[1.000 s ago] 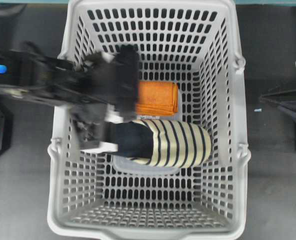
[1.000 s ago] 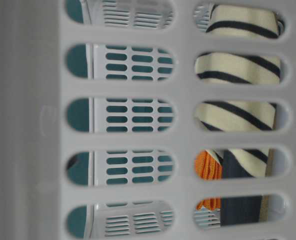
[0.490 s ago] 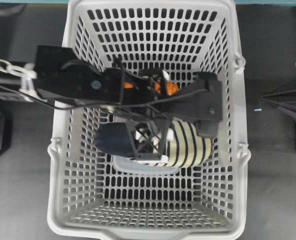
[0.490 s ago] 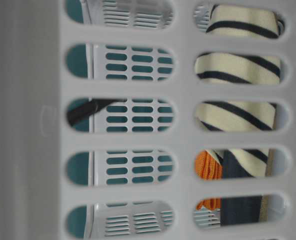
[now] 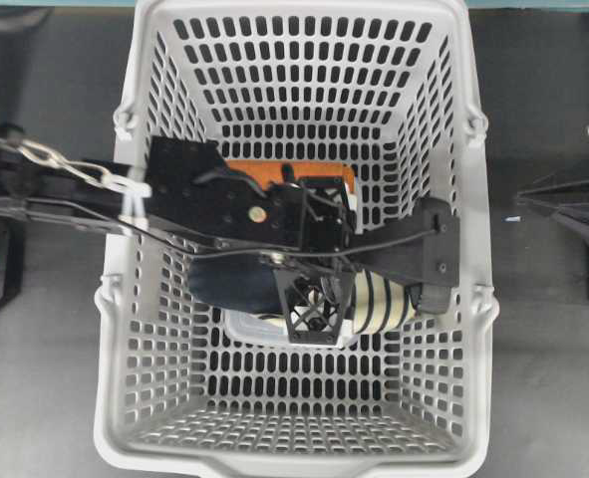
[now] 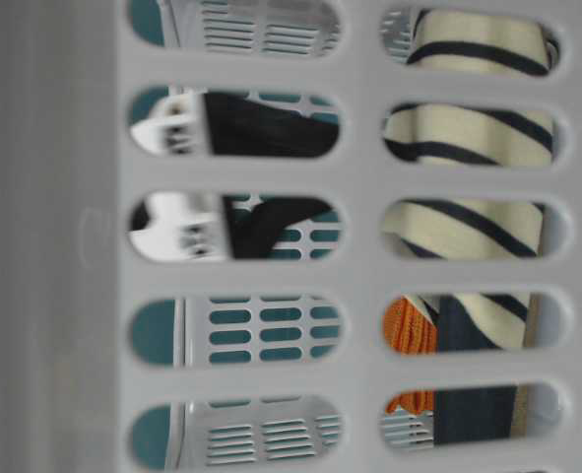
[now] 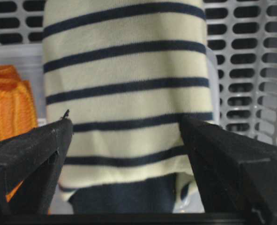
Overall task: Pick up the slipper from the shopping basket with the left arm.
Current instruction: 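Lower the left gripper and pinch the striped slipper's upper edge, then lift the pinched slipper upward with the left gripper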
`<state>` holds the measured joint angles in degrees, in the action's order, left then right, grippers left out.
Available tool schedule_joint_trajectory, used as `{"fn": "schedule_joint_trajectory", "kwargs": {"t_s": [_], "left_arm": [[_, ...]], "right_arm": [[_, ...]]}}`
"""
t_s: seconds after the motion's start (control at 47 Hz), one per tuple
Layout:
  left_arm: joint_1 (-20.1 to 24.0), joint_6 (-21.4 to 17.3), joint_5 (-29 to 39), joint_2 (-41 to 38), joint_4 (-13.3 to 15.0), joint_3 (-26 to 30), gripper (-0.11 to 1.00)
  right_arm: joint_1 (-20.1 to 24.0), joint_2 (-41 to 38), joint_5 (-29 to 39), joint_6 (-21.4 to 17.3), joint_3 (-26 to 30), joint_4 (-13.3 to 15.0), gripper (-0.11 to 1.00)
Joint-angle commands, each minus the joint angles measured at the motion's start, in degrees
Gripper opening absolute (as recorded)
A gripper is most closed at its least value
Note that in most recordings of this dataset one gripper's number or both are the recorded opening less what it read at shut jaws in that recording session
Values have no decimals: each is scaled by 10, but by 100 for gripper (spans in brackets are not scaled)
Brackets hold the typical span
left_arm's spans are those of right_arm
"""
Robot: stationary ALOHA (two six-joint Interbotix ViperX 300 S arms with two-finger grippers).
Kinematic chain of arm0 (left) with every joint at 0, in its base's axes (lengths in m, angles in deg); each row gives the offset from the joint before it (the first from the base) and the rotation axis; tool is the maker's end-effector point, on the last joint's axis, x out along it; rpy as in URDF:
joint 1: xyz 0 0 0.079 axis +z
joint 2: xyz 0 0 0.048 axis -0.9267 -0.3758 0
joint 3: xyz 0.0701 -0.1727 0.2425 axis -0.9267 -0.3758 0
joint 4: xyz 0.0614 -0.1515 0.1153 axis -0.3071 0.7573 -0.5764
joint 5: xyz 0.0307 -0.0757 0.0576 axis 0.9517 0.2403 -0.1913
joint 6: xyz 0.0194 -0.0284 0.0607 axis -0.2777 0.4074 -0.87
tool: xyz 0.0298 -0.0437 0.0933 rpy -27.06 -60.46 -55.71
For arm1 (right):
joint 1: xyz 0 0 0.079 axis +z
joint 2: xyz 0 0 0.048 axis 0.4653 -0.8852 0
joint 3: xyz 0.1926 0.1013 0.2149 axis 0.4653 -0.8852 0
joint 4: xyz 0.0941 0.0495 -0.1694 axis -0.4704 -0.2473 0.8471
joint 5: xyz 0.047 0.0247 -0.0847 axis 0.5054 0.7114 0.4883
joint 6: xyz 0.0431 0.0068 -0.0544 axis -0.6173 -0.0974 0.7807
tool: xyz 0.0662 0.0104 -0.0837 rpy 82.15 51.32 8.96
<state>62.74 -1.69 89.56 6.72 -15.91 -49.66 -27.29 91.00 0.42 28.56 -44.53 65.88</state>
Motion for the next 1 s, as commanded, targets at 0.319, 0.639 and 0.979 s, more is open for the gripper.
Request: {"fn": "schedule_joint_trajectory", "kwargs": {"t_s": [0.319,0.639,0.979], "left_arm": [[10,-3,-17,0,-2,-22,61],[6,-10,8,31,-2,20,4],[0,-12,187,39,-3,162,4]], "right_arm": [[0,-3,-3,-1,2,-2,0],[1,-3,-3,-1,-4,-2,0],[1,-3,-3,-1,-6,-2,0]]}}
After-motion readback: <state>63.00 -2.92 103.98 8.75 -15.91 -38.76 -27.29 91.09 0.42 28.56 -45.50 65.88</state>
